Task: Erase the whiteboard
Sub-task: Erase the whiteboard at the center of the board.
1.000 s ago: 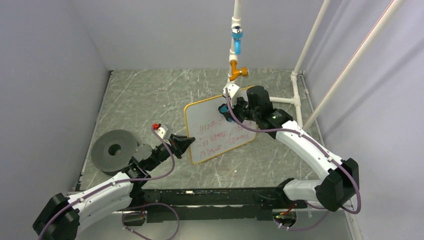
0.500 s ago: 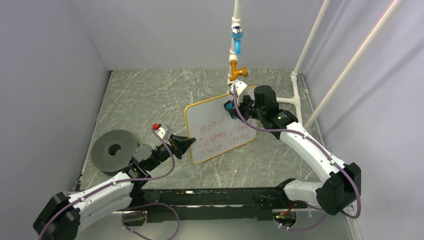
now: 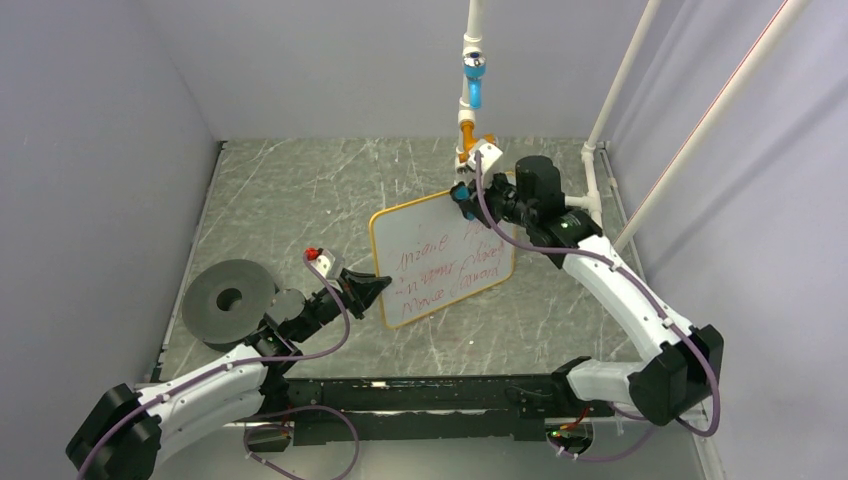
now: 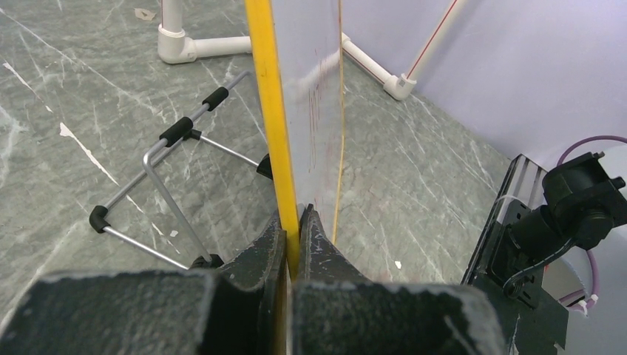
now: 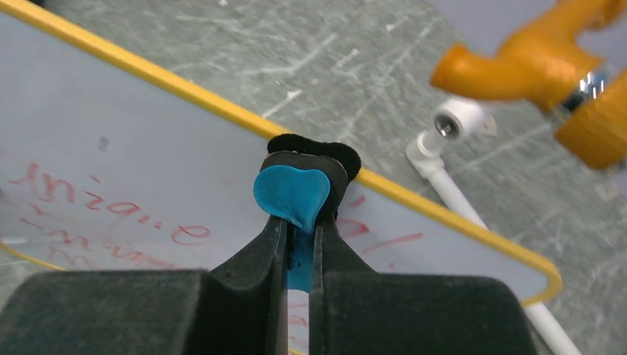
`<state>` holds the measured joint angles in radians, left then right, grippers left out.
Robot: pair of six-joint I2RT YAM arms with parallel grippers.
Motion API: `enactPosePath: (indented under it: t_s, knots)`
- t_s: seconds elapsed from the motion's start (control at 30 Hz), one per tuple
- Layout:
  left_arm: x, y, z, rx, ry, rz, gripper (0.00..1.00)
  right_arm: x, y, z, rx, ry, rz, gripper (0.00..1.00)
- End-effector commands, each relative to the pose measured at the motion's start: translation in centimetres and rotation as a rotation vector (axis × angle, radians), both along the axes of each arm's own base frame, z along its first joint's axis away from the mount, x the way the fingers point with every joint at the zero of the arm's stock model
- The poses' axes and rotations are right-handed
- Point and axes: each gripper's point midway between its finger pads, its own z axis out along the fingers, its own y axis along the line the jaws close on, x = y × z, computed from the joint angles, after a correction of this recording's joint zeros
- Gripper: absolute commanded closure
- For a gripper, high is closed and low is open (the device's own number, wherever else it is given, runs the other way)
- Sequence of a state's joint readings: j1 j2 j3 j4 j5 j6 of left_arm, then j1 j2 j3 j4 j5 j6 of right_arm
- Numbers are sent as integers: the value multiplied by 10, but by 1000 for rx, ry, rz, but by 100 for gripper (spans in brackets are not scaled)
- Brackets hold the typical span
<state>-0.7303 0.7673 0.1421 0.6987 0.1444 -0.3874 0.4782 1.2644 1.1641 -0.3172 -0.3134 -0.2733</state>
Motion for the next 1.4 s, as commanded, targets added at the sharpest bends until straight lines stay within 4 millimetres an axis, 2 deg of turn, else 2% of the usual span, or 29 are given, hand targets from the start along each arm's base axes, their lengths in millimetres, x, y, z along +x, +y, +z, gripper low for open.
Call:
enactPosePath:
  t_s: [0.0,0.1,0.2,0.3,0.4,0.47,0.53,0.63,0.73,0.8,0.87,0.97,1.03,1.1,1.17,1.23,1.3,1.37]
  knots:
    - [-20,-10,-15,82,-31,-122,100,-2,-15,-25,-49,-33,-29,100]
    - [-20,-11,-15,84,-33,-126,100,-28,7,-38,-20,19,111,100]
    - [-20,-11,-15,82,-32,-128,100,-41,30,-32,0,41,215,100]
    - [-20,-12,-15,79,-23,-129,100,-29,38,-4,39,18,204,100]
    - [-20,-12,-17,81,-18,-128,100,-3,22,20,58,-26,93,100]
    - [-20,-11,-16,82,-21,-127,100,7,8,21,39,-50,32,100]
    - [-20,-11,-16,82,-27,-126,100,6,-2,8,5,-58,13,100]
    - [-20,-10,-16,84,-31,-123,100,-7,-11,-27,-48,-28,26,100]
    - [-21,-9,-17,84,-33,-123,100,-32,-1,-54,-34,33,143,100]
    - [-20,-9,-17,84,-32,-122,100,-44,10,-63,-14,64,214,100]
    - [-20,-10,-18,83,-28,-125,100,-45,18,-54,2,63,239,100]
    - [-21,-11,-18,81,-21,-126,100,-30,23,-20,47,26,209,100]
    - [-20,-10,-18,82,-23,-126,100,-14,16,1,65,-6,140,100]
    - [-21,-10,-17,84,-22,-126,100,4,-3,13,60,-44,41,100]
    - [-21,-10,-16,82,-27,-125,100,11,-20,5,28,-60,-26,100]
    - [-21,-9,-15,79,-32,-123,100,8,-29,-15,-11,-50,-50,100]
    - [-21,-10,-15,83,-34,-125,100,-3,-30,-40,-32,-14,-23,100]
    - [-21,-10,-15,84,-35,-127,100,-17,-23,-56,-26,29,40,100]
